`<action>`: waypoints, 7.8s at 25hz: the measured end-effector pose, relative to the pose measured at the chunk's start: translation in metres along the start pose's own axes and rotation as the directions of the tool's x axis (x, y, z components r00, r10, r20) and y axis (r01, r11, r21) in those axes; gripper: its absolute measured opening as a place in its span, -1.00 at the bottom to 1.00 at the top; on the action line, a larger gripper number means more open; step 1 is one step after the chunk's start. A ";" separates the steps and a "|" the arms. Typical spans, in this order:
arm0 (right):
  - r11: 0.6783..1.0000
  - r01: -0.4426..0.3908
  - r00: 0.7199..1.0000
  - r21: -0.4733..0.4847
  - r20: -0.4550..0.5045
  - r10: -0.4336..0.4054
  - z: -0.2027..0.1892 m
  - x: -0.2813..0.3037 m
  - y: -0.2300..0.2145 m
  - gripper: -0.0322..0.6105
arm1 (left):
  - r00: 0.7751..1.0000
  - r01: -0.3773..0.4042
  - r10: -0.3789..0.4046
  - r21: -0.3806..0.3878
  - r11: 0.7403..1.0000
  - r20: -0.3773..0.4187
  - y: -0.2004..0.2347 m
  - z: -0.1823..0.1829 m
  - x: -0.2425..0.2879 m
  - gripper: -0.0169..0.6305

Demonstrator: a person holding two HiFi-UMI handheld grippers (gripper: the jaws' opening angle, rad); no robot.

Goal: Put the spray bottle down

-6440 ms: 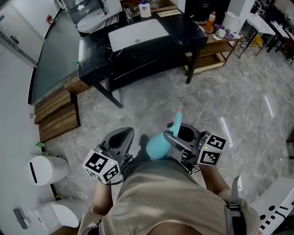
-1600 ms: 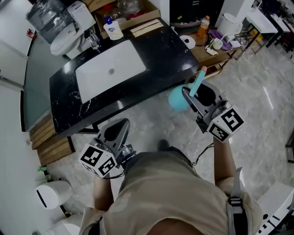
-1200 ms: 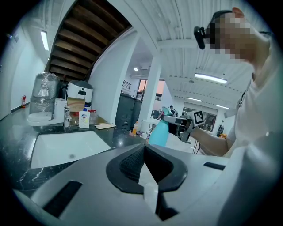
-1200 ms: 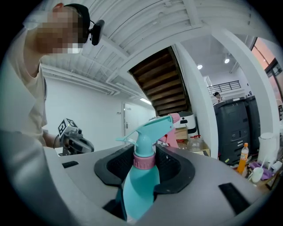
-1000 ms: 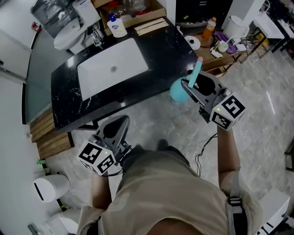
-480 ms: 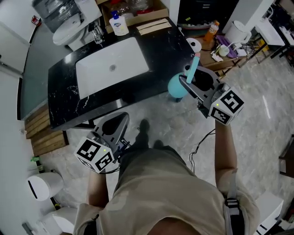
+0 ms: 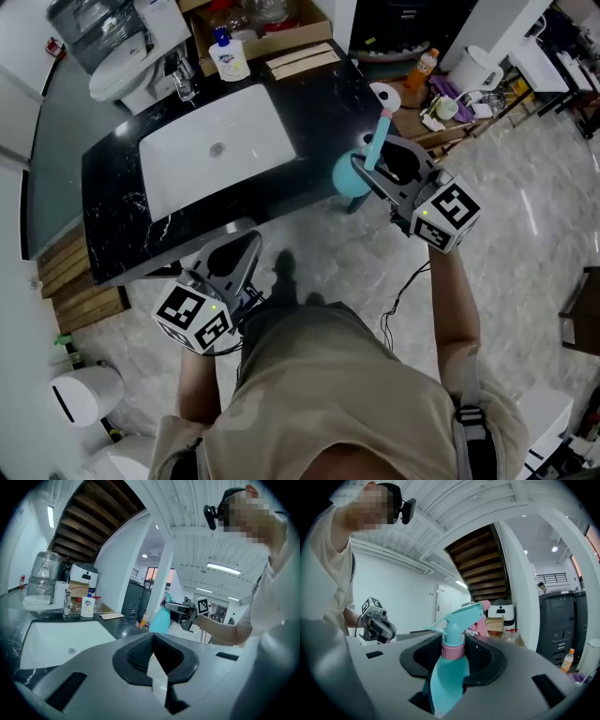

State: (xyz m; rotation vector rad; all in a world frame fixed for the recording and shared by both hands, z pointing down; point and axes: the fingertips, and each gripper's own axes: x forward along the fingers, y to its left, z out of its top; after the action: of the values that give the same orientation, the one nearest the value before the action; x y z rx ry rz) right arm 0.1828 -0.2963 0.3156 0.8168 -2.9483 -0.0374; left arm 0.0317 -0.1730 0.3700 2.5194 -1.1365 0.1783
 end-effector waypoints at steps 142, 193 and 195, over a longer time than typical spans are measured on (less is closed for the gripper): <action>0.881 0.455 0.890 0.130 -0.112 -0.443 -0.091 0.225 -0.200 -0.26 | 0.997 -0.068 0.062 -0.128 0.990 -0.047 0.198 -0.001 0.020 -0.91; 0.951 0.296 0.951 0.093 -0.128 -0.283 -0.034 0.183 -0.132 -0.83 | 0.991 -0.066 0.075 -0.088 0.994 0.108 0.182 0.043 0.016 -0.92; 0.951 0.288 0.954 0.110 -0.124 -0.274 -0.034 0.176 -0.126 -0.83 | 0.992 -0.062 0.072 -0.095 0.994 0.106 0.179 0.044 0.015 -0.92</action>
State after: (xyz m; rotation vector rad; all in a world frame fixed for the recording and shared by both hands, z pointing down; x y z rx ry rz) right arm 0.0996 -0.4950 0.3564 1.2113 -2.7333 0.1728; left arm -0.0930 -0.3087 0.3832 2.4381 -1.2436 0.0049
